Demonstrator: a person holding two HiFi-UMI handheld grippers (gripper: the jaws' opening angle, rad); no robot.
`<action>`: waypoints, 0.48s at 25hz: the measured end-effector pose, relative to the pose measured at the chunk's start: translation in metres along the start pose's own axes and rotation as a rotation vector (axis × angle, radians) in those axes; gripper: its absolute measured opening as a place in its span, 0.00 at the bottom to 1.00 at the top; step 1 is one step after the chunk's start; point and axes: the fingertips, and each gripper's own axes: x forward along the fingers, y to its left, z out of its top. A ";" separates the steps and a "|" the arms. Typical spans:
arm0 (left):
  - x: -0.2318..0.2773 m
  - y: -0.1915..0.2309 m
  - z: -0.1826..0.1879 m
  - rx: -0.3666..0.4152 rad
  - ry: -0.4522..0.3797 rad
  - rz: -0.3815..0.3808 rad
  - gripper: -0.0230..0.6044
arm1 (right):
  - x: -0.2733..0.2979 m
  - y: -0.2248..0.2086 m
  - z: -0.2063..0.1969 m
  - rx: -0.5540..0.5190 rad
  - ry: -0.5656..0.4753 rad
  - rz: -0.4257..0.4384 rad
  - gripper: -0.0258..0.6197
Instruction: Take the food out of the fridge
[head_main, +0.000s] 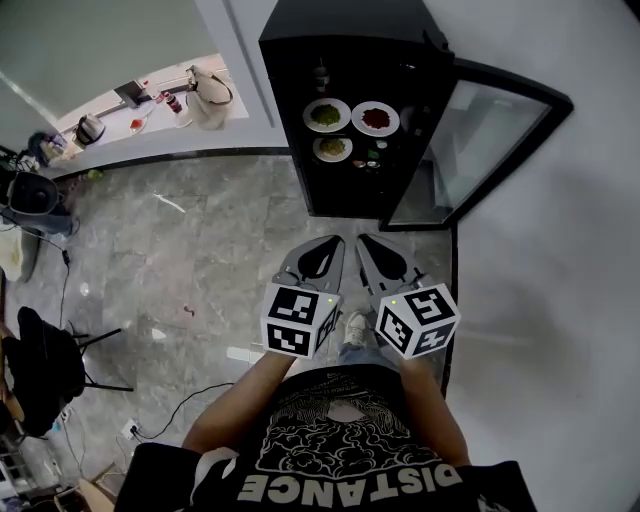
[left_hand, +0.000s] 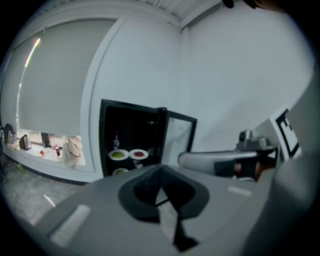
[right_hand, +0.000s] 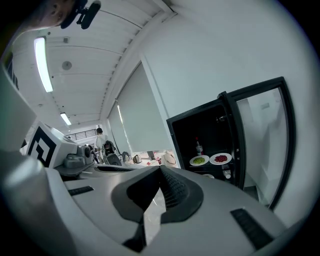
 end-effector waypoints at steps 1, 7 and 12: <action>0.009 0.002 0.004 -0.004 -0.002 0.005 0.03 | 0.005 -0.008 0.004 0.005 0.000 0.004 0.04; 0.057 0.005 0.027 -0.008 -0.013 0.022 0.03 | 0.025 -0.056 0.024 0.047 -0.010 0.002 0.04; 0.088 0.013 0.035 -0.025 -0.029 0.027 0.04 | 0.041 -0.089 0.024 0.123 -0.027 -0.018 0.04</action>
